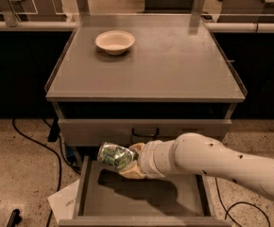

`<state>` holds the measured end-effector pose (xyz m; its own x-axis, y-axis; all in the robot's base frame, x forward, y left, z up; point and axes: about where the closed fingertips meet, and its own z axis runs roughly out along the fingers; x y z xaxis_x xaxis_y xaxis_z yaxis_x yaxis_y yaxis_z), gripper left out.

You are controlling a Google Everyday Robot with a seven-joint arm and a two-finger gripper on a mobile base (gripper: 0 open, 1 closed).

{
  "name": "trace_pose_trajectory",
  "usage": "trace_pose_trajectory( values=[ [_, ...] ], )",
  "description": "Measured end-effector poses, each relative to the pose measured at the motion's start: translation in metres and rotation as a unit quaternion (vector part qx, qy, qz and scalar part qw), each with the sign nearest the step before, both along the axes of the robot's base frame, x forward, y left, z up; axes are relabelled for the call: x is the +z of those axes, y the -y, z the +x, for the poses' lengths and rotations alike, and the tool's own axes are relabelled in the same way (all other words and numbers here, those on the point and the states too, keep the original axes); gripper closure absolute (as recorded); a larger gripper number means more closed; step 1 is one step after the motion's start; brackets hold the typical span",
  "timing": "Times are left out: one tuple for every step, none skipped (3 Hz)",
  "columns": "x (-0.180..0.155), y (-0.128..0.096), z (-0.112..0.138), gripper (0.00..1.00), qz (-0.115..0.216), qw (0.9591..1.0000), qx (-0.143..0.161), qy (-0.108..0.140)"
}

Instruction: Pick green can from middle drawer and place on counter

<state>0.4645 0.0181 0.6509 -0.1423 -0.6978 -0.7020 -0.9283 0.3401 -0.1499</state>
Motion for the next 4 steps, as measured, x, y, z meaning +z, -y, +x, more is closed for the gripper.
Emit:
trace_pose_trajectory(
  values=[
    [0.012, 0.010, 0.001, 1.00, -0.008, 0.9979, 0.064, 0.002],
    [0.044, 0.031, -0.007, 1.00, -0.039, 0.9958, 0.081, 0.018],
    [0.078, 0.052, -0.009, 1.00, -0.057, 0.9952, 0.059, 0.052],
    [0.116, 0.080, -0.002, 1.00, -0.058, 0.9927, 0.002, 0.105]
  ],
)
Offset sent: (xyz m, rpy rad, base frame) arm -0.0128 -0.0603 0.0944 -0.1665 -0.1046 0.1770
